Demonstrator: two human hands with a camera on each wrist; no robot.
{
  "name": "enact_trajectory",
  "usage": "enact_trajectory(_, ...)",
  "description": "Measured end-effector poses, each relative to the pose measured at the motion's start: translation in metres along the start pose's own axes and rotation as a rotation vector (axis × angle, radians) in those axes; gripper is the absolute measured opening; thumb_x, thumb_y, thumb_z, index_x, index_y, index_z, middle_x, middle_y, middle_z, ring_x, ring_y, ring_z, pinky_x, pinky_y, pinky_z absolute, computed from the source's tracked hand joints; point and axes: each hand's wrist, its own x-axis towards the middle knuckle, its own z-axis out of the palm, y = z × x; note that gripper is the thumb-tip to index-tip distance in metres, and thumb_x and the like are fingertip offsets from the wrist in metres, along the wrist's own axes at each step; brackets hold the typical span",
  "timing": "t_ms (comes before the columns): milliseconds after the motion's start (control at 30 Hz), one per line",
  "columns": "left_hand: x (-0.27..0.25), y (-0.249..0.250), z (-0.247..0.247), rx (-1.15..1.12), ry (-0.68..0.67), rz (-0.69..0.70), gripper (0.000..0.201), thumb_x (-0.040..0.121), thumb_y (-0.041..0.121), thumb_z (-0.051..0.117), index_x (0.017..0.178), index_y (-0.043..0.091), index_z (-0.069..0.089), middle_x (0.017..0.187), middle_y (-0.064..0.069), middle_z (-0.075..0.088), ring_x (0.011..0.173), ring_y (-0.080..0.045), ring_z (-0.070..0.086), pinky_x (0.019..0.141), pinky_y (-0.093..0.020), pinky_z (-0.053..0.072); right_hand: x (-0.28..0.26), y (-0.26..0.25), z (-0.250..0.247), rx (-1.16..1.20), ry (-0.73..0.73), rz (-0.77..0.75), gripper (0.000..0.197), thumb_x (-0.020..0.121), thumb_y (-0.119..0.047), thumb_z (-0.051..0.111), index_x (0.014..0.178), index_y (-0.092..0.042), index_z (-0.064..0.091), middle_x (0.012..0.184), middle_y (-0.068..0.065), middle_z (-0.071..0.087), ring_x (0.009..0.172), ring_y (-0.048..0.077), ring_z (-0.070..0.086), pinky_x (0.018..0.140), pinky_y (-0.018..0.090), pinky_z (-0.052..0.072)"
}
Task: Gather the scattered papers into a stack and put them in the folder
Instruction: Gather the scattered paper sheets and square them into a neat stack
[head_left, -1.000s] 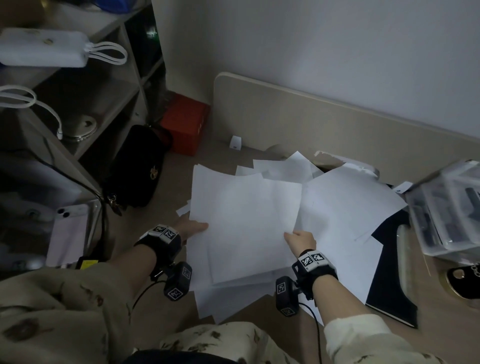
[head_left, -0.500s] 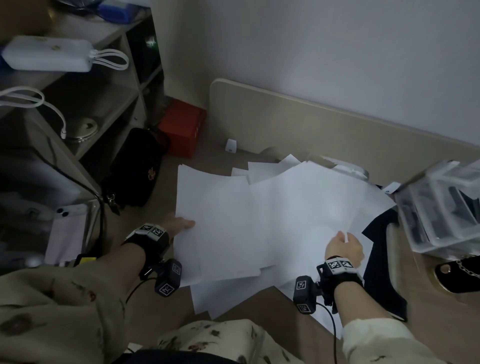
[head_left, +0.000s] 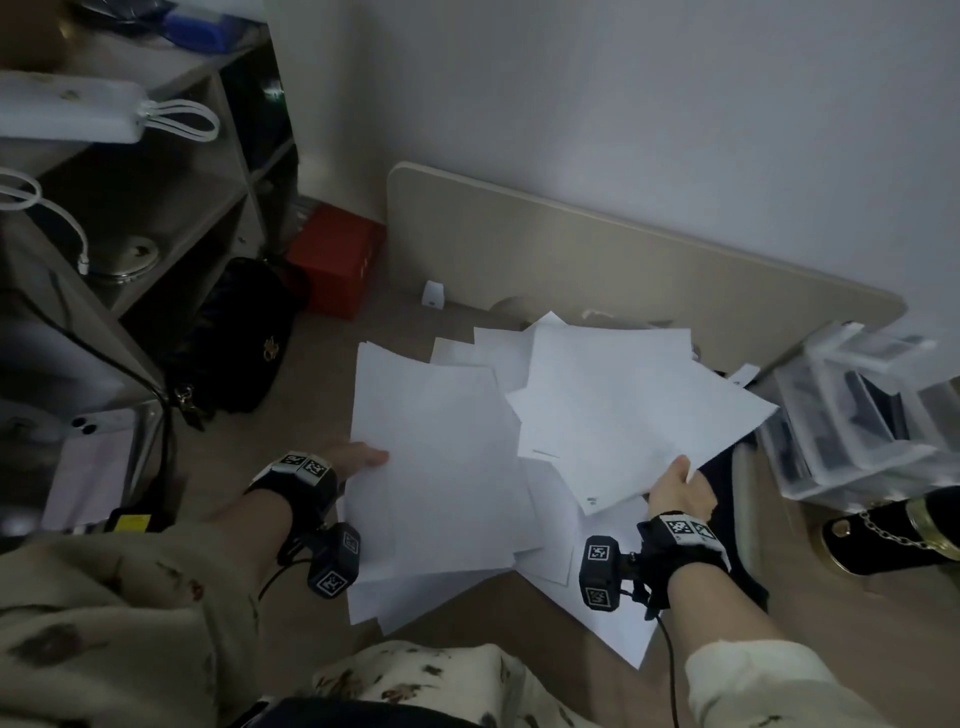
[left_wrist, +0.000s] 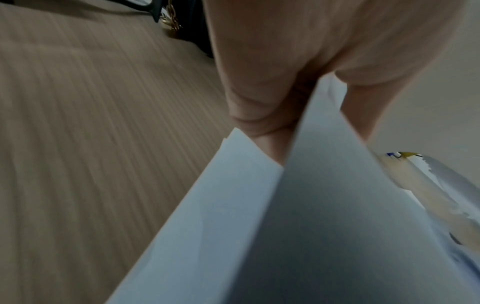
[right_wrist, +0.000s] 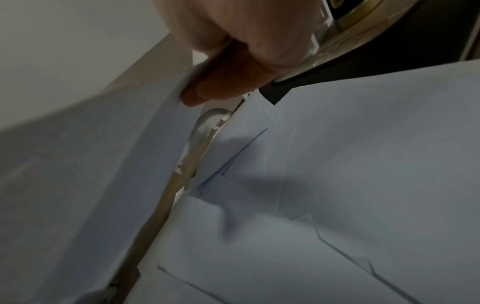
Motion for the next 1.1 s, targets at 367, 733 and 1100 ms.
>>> enact_trajectory(367, -0.036, 0.013, 0.032, 0.008, 0.033, -0.017, 0.028, 0.079, 0.022, 0.073, 0.098, 0.003, 0.066, 0.114, -0.020, 0.065, 0.107, -0.038, 0.061, 0.100, -0.052, 0.046, 0.010, 0.041, 0.016, -0.459, -0.394, -0.049, 0.020, 0.084, -0.005, 0.050, 0.098, -0.001, 0.064, 0.098, 0.015, 0.064, 0.070, 0.032, 0.064, 0.065, 0.036, 0.057)
enact_trajectory(733, -0.075, 0.033, 0.058, -0.160, 0.075, 0.001, 0.044, 0.085, 0.022, 0.070, 0.121, -0.001, 0.058, 0.118, -0.020, 0.063, 0.106, -0.035, 0.061, 0.092, -0.044, 0.049, 0.020, 0.049, 0.023, -0.859, -0.546, -0.144, 0.020, 0.083, -0.011, 0.051, 0.066, -0.011, 0.042, 0.079, 0.009, 0.054, 0.072, 0.027, 0.052, 0.062, 0.025, 0.041)
enact_trajectory(1100, -0.058, 0.029, 0.056, -0.148, 0.058, -0.033, 0.115, 0.035, 0.063, 0.086, 0.132, 0.009, 0.051, 0.122, -0.014, 0.062, 0.104, -0.034, 0.062, 0.093, -0.049, 0.051, -0.003, 0.042, 0.038, -0.923, -0.840, -0.446, 0.042, 0.087, -0.020, 0.057, 0.052, -0.017, 0.035, 0.054, -0.002, 0.037, 0.051, 0.011, 0.037, 0.050, 0.024, 0.030)
